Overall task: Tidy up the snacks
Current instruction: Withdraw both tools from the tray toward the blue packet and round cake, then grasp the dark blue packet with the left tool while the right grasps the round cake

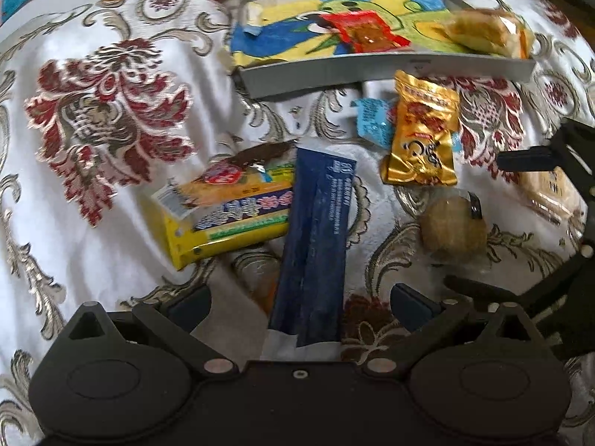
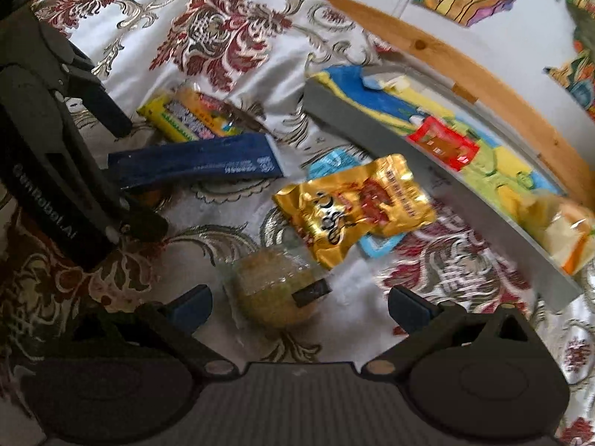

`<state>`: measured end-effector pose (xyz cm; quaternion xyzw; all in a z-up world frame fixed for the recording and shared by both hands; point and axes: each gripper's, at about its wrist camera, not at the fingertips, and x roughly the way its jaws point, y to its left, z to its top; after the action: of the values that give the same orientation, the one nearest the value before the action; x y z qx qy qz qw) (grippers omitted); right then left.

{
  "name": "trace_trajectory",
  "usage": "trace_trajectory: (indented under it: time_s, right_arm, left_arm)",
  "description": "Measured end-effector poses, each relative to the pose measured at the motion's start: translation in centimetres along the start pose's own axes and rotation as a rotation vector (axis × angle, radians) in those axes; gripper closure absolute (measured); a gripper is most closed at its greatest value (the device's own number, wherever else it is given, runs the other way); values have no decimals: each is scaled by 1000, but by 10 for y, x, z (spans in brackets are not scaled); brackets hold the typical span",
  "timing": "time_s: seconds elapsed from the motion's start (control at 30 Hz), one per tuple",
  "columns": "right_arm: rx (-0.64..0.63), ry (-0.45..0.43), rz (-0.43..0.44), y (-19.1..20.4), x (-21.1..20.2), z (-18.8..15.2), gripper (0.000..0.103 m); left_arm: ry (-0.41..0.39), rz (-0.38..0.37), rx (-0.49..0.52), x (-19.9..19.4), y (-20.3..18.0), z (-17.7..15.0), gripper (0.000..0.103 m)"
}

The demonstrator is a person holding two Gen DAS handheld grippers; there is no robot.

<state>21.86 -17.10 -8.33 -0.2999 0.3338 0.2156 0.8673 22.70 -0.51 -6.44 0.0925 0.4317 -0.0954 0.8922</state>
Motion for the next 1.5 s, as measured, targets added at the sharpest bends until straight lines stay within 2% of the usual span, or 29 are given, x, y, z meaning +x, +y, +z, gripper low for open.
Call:
trace_trajectory:
  time_s: [0.27, 0.4, 0.53, 0.73, 0.8, 0.83, 0.9, 0.97, 1.07, 1.17, 1.5]
  right_arm:
    - [-17, -51, 64, -3, 13, -1, 1]
    - [11, -56, 117, -8, 18, 0, 14]
    - [32, -41, 142, -9, 17, -1, 20]
    - [67, 17, 170, -12, 15, 1, 26]
    - [81, 34, 175, -12, 13, 2, 29]
    - [83, 40, 173, -11, 12, 2, 30]
    - [89, 54, 158, -9, 9, 3, 33]
    - [110, 67, 150, -6, 6, 3, 38]
    - [122, 67, 135, -1, 1, 1, 45]
    - [109, 61, 116, 5, -3, 0, 47]
    - [21, -2, 26, 23, -19, -1, 48]
  left_arm:
    - [12, -11, 2, 7, 1, 0, 1]
    - [14, -18, -11, 7, 3, 1, 4]
    - [5, -43, -40, 4, 6, 0, 9]
    - [1, -83, -76, 1, 8, -2, 26]
    - [-2, -90, -74, 1, 8, -1, 38]
    - [-5, -83, -68, 1, 7, -1, 40]
    - [-3, -71, -59, 2, 6, -1, 53]
    - [4, -71, -58, 2, 6, -1, 58]
    - [-1, -66, -55, -1, 4, -2, 62]
    - [-10, -72, -61, -4, 5, -3, 65]
    - [-6, -186, -163, -11, 9, -9, 67]
